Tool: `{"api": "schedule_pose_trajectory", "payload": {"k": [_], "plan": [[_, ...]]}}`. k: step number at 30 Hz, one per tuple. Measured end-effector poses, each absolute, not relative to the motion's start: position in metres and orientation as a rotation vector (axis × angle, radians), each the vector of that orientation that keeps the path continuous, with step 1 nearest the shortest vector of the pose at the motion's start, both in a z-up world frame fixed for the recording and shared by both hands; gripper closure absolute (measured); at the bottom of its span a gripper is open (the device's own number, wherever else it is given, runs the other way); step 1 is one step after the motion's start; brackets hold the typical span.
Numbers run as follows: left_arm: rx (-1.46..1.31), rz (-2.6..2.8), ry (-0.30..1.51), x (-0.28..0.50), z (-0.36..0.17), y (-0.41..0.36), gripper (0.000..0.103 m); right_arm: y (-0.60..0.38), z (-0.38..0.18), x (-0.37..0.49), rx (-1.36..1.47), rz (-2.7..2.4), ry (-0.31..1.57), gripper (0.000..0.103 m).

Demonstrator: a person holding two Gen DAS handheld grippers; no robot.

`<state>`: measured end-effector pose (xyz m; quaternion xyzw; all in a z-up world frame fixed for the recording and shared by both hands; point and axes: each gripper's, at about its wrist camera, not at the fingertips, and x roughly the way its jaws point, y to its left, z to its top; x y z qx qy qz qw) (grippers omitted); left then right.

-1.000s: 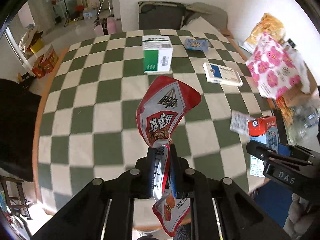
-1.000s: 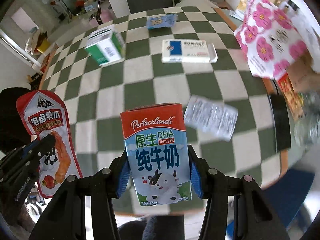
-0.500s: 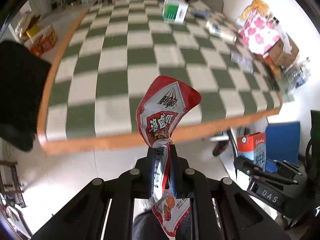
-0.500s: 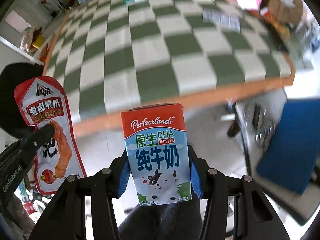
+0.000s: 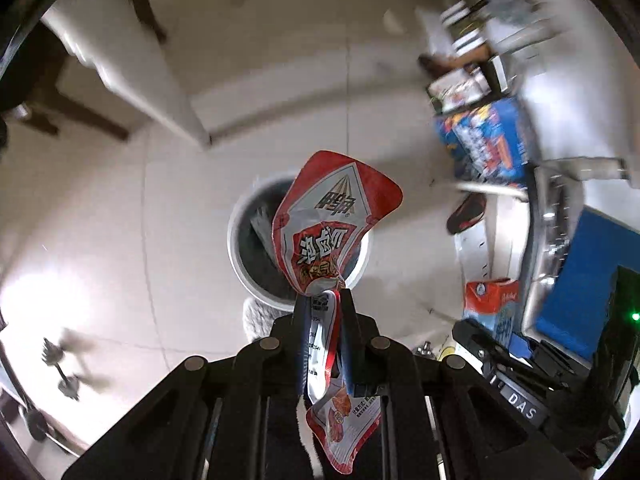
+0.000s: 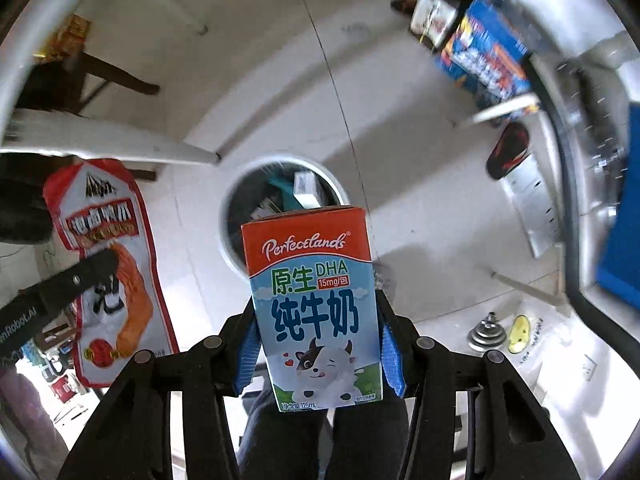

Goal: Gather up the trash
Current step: 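Carry the snack wrapper and milk carton over the trash bin, then open both tools over the bin, dropping the wrapper and carton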

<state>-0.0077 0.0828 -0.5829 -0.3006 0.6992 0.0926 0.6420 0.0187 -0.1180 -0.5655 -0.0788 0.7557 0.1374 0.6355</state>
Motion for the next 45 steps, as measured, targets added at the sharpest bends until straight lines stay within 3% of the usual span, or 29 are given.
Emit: {"api": "schedule_pose_trajectory", "payload": {"k": [7,8,10,11,12,14,17,32,45], "plan": [[-0.733,0.245,1.658,-0.015,-0.679,0.078,0.09,-0.119,-0.685,0.018,-0.135,0.35,1.805,0.05],[-0.735,0.254,1.66,-0.016,-0.686,0.078,0.086,-0.117,-0.7,0.017,-0.118,0.374,1.822,0.049],[-0.737,0.277,1.66,-0.019,-0.697,0.081,0.06,-0.115,-0.719,0.017,-0.105,0.387,1.844,0.048],[-0.733,0.295,1.656,-0.021,-0.7,0.083,0.031,-0.114,-0.727,0.017,-0.097,0.397,1.85,0.047],[-0.726,0.314,1.651,-0.023,-0.701,0.084,0.016,-0.114,-0.735,0.016,-0.092,0.408,1.862,0.042],[-0.708,0.346,1.649,-0.026,-0.703,0.088,0.016,-0.115,-0.744,0.014,-0.101,0.401,1.864,0.017],[-0.654,0.38,1.659,-0.032,-0.703,0.092,0.0,-0.113,-0.752,0.012,-0.137,0.393,1.854,0.001],[-0.459,0.446,1.607,-0.038,-0.663,0.077,0.0,-0.109,-0.713,0.008,-0.358,0.348,1.7,0.001],[-0.474,0.456,1.547,-0.05,-0.563,0.071,0.0,-0.116,-0.592,0.003,-0.344,0.375,1.608,0.001]]}}
